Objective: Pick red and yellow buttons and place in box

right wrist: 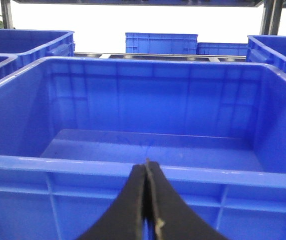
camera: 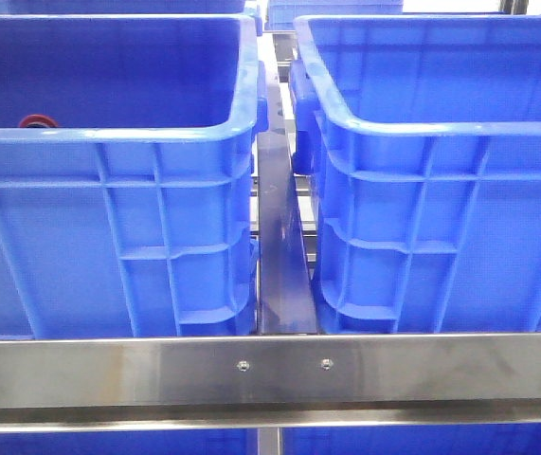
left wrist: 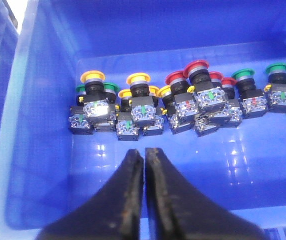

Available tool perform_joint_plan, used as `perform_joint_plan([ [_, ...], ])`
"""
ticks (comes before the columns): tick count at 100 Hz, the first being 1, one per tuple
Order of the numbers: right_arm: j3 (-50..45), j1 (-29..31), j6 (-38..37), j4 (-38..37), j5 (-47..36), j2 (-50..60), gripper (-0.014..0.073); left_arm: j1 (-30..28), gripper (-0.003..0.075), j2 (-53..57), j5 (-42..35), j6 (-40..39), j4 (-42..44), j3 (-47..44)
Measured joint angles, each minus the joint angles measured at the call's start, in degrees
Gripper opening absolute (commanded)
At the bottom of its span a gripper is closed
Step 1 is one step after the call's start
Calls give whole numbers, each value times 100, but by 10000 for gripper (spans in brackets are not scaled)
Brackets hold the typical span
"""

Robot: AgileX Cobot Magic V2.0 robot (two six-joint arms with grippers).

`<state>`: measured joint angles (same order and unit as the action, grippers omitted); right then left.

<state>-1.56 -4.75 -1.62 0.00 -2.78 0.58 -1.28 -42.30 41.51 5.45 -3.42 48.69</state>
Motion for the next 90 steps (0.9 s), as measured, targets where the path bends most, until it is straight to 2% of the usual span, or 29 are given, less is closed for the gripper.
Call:
perform_joint_plan([
  [10,0,0,0,0,0,0,-68,0,270,-23,3,0,0,9],
  [11,0,0,0,0,0,0,-68,0,316,-23,3,0,0,9],
  [12,0,0,0,0,0,0,-68,0,316,-23,3,0,0,9],
  [20,0,0,0,0,0,0,-68,0,494,-30,3,0,0,9],
  [29,0,0,0,0,0,0,-68,0,593,-30,3,0,0,9],
  [62,0,0,0,0,0,0,-68,112,587,-471,3,0,-480,73],
  [80,0,0,0,0,0,0,-68,685,587,-1248,3,-76,-699,284],
  [90,0,0,0,0,0,0,-68,1043,587,-1793,-66,-464,-549,487],
])
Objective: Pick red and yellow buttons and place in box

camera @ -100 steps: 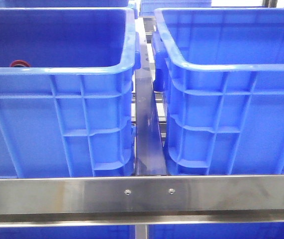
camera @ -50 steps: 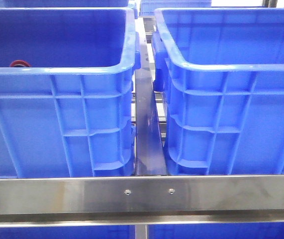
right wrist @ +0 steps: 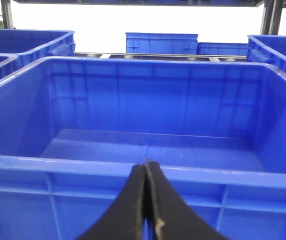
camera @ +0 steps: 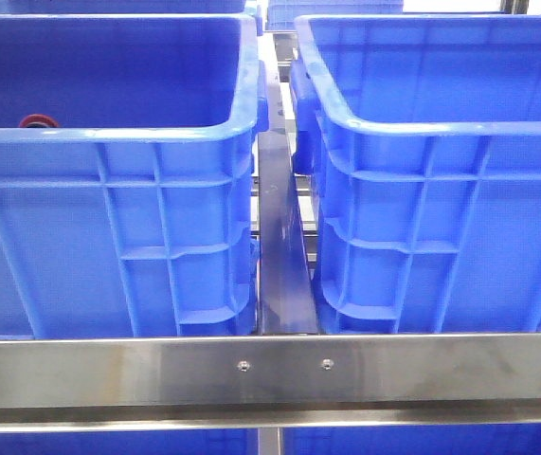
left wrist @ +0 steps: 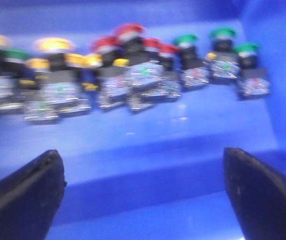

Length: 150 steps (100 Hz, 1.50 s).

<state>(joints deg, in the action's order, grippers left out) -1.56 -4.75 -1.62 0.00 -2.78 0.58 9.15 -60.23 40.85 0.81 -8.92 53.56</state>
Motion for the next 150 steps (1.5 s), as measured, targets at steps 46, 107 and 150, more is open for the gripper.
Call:
perform_joint_plan([
  [46,0,0,0,0,0,0,-68,871,587,-2201,-169,-2294,1673,1152],
  [107,0,0,0,0,0,0,-68,909,587,-3558,-11,-2693,2289,2013],
  [150,0,0,0,0,0,0,-68,909,518,-3871,3,-2818,2455,2025],
])
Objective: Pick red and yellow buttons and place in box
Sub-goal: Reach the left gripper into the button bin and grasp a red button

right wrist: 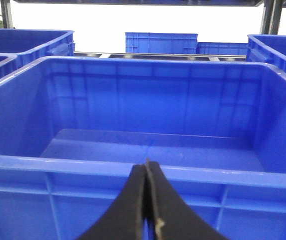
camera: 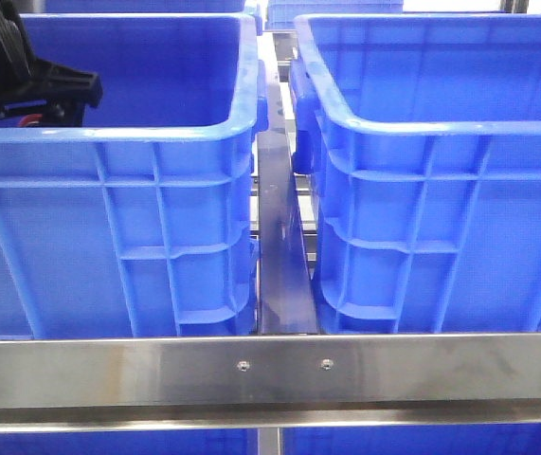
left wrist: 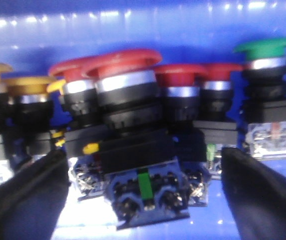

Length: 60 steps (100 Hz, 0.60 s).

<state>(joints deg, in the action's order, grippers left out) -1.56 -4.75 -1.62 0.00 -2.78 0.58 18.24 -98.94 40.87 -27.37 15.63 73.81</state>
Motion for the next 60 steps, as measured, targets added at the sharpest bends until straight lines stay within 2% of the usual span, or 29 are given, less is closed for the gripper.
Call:
perform_joint_plan([
  [8,0,0,0,0,0,0,-68,0,487,-67,0,0,0,0],
  [17,0,0,0,0,0,0,-68,0,409,-79,0,0,0,10],
  [27,0,0,0,0,0,0,-68,0,262,-79,0,0,0,30],
  [42,0,0,0,0,0,0,-68,0,-15,-79,0,0,11,70],
  [60,0,0,0,0,0,0,-68,12,-19,116,23,0,71,70],
])
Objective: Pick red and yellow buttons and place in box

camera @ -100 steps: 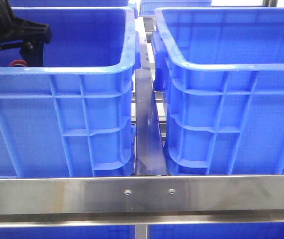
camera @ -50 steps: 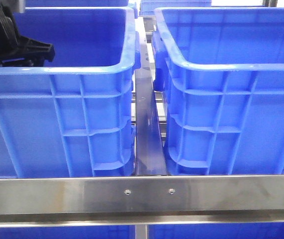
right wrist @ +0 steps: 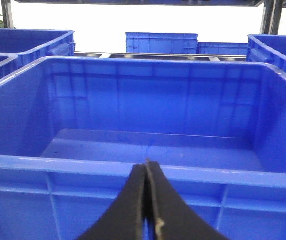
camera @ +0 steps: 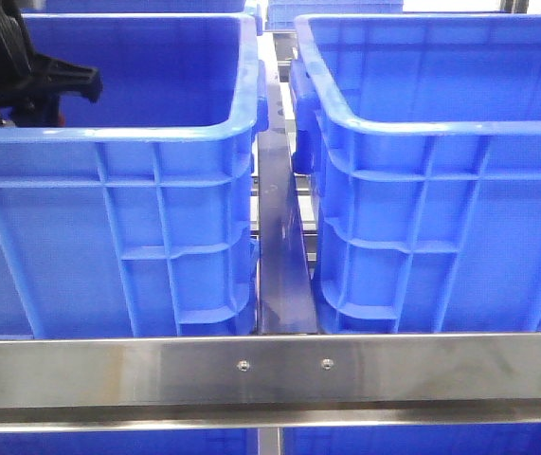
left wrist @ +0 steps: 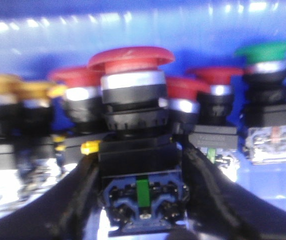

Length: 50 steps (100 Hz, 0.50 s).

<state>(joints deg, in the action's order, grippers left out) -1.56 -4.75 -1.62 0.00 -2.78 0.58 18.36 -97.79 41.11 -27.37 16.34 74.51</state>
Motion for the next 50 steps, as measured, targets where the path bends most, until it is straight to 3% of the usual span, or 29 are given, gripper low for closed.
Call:
perform_joint_plan([
  [21,0,0,0,0,0,0,-68,287,-19,548,350,415,47,0],
  [50,0,0,0,0,0,0,-68,1429,-19,1557,687,1219,-171,0],
])
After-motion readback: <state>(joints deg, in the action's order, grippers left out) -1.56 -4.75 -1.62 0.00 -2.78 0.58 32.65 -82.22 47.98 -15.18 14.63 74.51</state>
